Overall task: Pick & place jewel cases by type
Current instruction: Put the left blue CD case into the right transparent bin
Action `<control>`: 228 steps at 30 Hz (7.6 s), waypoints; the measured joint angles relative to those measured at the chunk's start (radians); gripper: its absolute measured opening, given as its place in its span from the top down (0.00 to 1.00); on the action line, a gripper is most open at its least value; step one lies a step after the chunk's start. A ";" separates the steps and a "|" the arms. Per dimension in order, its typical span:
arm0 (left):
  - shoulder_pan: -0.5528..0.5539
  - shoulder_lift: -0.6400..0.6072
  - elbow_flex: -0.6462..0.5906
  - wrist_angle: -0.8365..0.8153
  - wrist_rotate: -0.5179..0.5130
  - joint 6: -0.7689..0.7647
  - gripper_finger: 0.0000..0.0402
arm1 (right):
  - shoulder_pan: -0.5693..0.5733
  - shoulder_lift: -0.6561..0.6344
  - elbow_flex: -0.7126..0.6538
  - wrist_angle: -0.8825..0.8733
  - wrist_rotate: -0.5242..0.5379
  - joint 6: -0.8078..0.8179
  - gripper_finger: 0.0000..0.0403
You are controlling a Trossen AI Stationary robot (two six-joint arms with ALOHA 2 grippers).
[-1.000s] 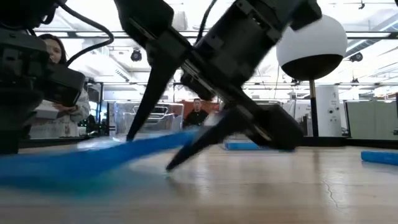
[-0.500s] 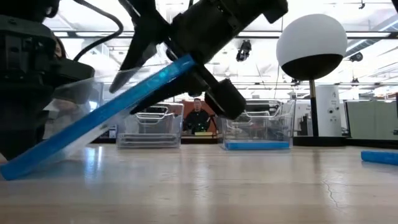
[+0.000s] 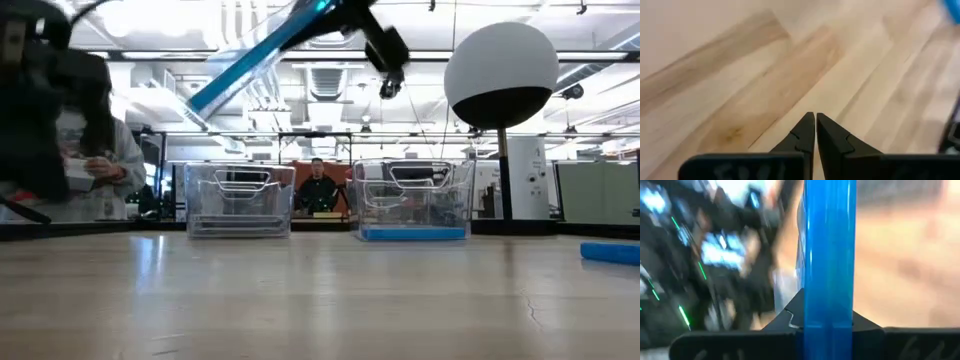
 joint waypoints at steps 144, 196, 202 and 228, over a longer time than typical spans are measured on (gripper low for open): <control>0.028 -0.090 -0.003 -0.130 -0.154 0.005 1.00 | -0.678 0.134 0.332 -0.908 -0.147 -0.866 0.58; 0.028 -0.090 -0.003 -0.135 -0.170 0.076 1.00 | -0.751 0.592 0.773 -1.231 -0.283 -0.855 0.77; 0.028 -0.090 -0.003 -0.137 -0.170 0.075 1.00 | -0.781 0.615 0.753 -1.231 -0.194 -0.850 0.68; 0.032 -0.090 -0.003 -0.169 -0.177 0.102 1.00 | -0.808 0.564 0.650 -1.231 -0.520 -0.871 0.68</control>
